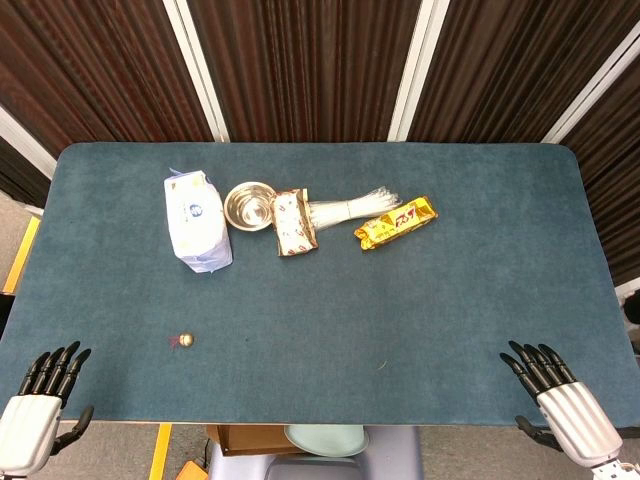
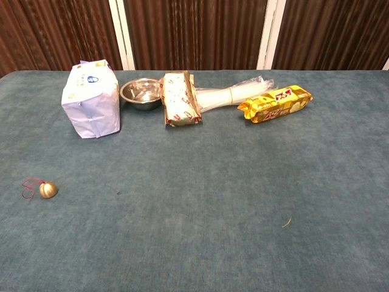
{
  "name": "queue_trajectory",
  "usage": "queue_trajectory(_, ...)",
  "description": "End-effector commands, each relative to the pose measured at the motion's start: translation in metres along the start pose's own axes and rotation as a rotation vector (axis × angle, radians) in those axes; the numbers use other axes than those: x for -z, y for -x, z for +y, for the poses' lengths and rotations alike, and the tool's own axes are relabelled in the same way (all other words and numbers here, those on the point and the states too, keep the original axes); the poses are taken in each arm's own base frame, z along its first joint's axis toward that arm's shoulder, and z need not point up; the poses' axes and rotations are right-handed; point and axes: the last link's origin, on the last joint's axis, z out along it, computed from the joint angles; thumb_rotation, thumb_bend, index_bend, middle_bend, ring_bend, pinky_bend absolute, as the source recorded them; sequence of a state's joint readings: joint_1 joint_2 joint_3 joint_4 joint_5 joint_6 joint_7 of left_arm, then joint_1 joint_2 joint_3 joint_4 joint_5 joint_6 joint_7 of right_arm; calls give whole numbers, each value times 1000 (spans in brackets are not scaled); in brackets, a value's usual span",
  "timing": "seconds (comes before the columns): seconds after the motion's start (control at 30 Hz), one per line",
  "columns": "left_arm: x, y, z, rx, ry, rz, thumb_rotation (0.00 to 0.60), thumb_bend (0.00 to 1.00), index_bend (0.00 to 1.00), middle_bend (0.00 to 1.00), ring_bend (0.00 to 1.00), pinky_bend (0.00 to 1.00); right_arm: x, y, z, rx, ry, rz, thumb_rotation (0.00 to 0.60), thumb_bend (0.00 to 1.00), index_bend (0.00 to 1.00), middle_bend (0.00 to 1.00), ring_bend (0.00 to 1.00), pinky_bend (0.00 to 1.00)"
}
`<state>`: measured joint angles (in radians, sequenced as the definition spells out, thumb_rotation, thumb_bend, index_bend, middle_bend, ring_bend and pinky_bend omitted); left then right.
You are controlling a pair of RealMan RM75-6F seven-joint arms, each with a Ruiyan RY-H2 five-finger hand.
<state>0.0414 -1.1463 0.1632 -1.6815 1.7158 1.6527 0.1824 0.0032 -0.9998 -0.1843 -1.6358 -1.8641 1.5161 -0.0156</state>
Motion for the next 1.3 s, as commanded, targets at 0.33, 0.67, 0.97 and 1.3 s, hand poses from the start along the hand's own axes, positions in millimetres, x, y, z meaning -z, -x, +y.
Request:
queue_trajectory(0.33,-55,41,62,96,165,166,600,411,333,831,839,995,1,1,-2,6,-13,8,600,355,0,0,0,0)
queue_trajectory(0.67,-127,85,93,31,115,86,600,412,436,1000,1000,1000,-2,4,-3,16,-14,-1,600,355,0,0,0,0)
queue_trajectory(0.97,-145,107,99,-16,87,36,600,413,446,1000,1000,1000,-6,5,-2,19,-3,-8,600,355,0,0,0,0)
queue_trajectory(1.3,-150,115,94,-41,67,13,600,413,468,1000,1000,1000,-5,6,-3,22,-4,-10,600,355,0,0,0,0)
